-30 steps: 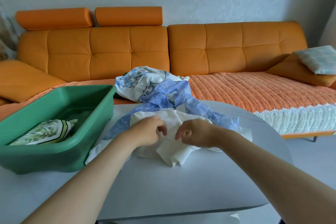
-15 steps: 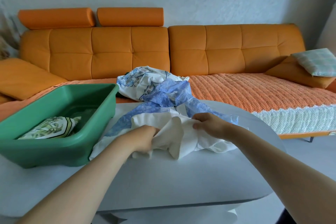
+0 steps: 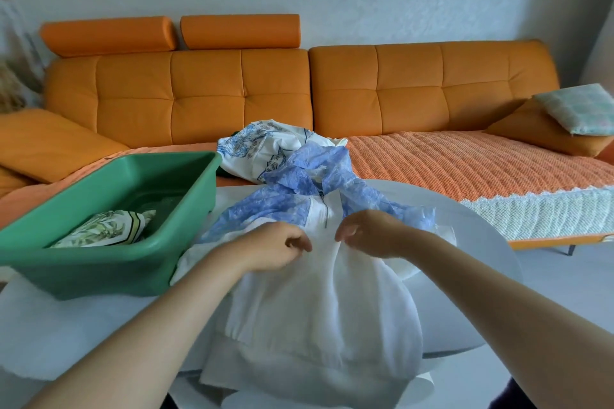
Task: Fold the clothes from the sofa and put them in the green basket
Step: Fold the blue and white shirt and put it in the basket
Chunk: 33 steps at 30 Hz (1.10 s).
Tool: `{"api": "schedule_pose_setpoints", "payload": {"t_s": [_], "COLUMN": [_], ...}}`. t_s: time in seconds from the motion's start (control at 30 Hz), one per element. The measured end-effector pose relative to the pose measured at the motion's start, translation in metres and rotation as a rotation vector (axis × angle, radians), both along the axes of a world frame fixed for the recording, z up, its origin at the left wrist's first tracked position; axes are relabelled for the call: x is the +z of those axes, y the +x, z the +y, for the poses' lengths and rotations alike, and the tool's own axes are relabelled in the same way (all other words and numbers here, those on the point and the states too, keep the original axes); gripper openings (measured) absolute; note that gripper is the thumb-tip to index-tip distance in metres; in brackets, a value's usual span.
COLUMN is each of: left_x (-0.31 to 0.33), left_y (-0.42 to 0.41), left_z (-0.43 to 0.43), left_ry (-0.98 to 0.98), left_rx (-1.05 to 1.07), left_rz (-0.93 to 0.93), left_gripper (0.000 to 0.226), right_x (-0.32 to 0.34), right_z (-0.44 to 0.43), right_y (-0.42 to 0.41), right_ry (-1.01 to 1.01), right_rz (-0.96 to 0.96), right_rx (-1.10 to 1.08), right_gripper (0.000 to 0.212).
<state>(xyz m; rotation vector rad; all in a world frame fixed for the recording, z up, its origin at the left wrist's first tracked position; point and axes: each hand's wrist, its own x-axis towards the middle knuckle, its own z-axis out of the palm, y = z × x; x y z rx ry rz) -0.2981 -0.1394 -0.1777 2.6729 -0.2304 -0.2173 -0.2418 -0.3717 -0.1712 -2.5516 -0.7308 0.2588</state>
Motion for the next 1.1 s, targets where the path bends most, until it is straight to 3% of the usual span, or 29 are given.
{"api": "schedule_pose_setpoints", "payload": {"t_s": [0.03,0.13,0.2,0.3,0.37,0.43,0.53,0.7,0.77,0.83,0.9,1.0,1.1], "left_x": [-0.006,-0.014,-0.01,0.001,0.003,0.001,-0.002,-0.01,-0.016,-0.022,-0.029,-0.039,-0.052], "left_y": [0.001,-0.002,-0.001,0.003,0.008,0.015,0.031,0.072,0.089,0.103,0.113,0.121,0.125], "left_z": [-0.001,0.001,0.002,0.002,0.0,-0.005,-0.026,-0.091,-0.117,-0.139,-0.154,-0.168,-0.174], "left_ry": [0.147,0.431,0.489,0.312,0.381,0.438,0.261,0.033,-0.009,-0.005,0.048,0.041,0.104], "left_rx": [-0.034,-0.07,-0.047,0.053,0.045,0.045,0.071,-0.012,-0.039,-0.068,-0.096,-0.098,-0.112], "left_rz": [-0.039,0.27,0.369,0.436,0.357,0.207,0.009,-0.199,-0.19,-0.164,-0.137,-0.065,-0.123], "left_gripper": [0.034,0.092,0.094,0.068,0.052,0.04,0.024,0.029,0.034,0.039,0.041,0.038,0.04], "right_x": [-0.005,-0.016,-0.02,-0.015,-0.011,-0.009,-0.01,-0.024,-0.031,-0.038,-0.043,-0.044,-0.039], "right_z": [0.001,0.001,0.0,-0.005,-0.01,-0.019,-0.045,-0.099,-0.115,-0.125,-0.129,-0.125,-0.12], "right_y": [0.0,-0.002,0.001,0.012,0.021,0.031,0.046,0.067,0.073,0.077,0.08,0.083,0.088], "right_ry": [-0.079,-0.354,-0.496,-0.249,-0.042,0.115,0.193,-0.178,-0.339,-0.363,-0.25,0.126,0.312], "right_rz": [-0.043,0.132,0.171,0.154,0.049,-0.056,-0.14,-0.289,-0.229,-0.116,-0.033,0.053,0.019], "right_rx": [0.035,0.127,0.159,0.114,0.024,-0.116,-0.31,-0.436,-0.459,-0.433,-0.397,-0.356,-0.376], "right_gripper": [0.031,0.087,0.098,0.058,0.03,0.037,0.058,0.061,0.054,0.053,0.049,0.023,0.034]}}
